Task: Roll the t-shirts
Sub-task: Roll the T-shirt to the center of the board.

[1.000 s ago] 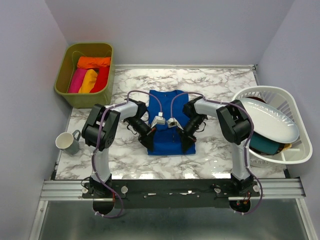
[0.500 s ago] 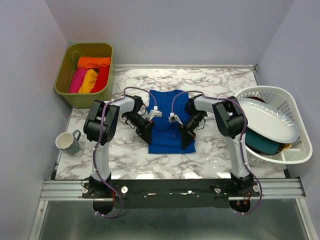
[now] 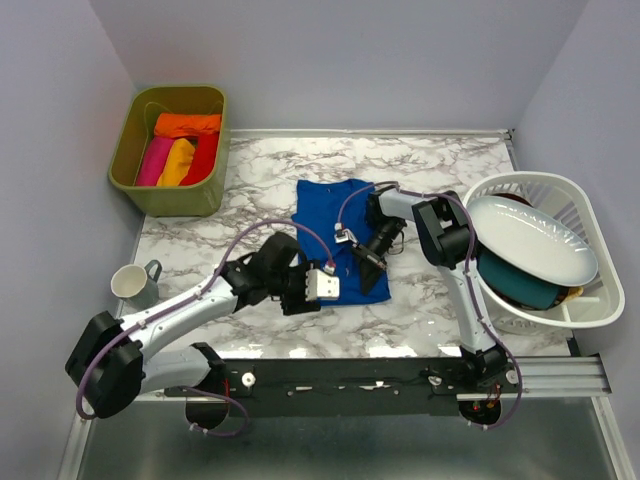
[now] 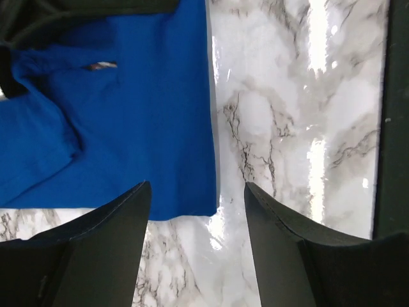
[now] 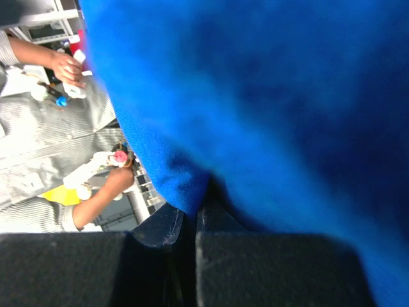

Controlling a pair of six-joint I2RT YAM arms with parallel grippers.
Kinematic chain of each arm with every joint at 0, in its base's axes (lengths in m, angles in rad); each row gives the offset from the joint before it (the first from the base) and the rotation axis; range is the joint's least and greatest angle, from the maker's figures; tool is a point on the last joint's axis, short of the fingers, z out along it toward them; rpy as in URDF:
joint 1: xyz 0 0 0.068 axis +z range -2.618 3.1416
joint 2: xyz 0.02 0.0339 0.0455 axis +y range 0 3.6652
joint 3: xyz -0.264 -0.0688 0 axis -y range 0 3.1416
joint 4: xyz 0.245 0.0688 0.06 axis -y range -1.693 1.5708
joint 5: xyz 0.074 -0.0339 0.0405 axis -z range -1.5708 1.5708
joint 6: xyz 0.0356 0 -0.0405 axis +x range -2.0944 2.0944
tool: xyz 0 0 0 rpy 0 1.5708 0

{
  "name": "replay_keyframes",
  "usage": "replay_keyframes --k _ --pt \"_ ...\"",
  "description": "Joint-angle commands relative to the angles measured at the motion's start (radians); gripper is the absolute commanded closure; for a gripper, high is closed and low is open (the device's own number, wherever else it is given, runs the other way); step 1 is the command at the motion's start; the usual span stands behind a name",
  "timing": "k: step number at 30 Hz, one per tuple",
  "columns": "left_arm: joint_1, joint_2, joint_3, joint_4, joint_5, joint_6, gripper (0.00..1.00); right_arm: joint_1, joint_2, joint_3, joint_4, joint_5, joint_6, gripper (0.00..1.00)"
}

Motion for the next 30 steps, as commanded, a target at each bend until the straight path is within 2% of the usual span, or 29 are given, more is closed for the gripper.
replay_keyframes --k 1,3,9,14,17,21,26,29,30 --pt "-0.135 -0.040 -0.195 0.360 -0.306 -0.014 0.29 -0.004 0.080 0.015 -0.038 0.106 0.038 0.89" --pt "-0.172 -0.048 -0.263 0.470 -0.369 -0.014 0.28 -0.004 0.088 0.018 -0.038 0.108 0.046 0.89" --pt "-0.241 -0.037 -0.351 0.589 -0.428 0.060 0.27 -0.004 0.102 0.027 -0.038 0.109 0.063 0.89" --pt "-0.274 0.021 -0.395 0.629 -0.451 0.106 0.26 -0.004 0.111 0.033 -0.038 0.111 0.077 0.88" --pt "-0.289 0.024 -0.424 0.626 -0.441 0.152 0.30 -0.004 0.113 0.035 -0.038 0.113 0.081 0.88" --pt "-0.292 0.033 -0.438 0.545 -0.415 0.193 0.51 -0.004 0.116 0.035 -0.038 0.113 0.081 0.87" --pt "-0.292 0.047 -0.432 0.483 -0.391 0.202 0.66 -0.004 0.119 0.038 -0.038 0.120 0.093 0.86" --pt "-0.292 0.073 -0.415 0.462 -0.379 0.198 0.84 -0.002 0.122 0.041 -0.036 0.122 0.098 0.83" --pt "-0.291 0.079 -0.411 0.463 -0.379 0.186 0.97 -0.004 0.122 0.041 -0.038 0.123 0.098 0.82"
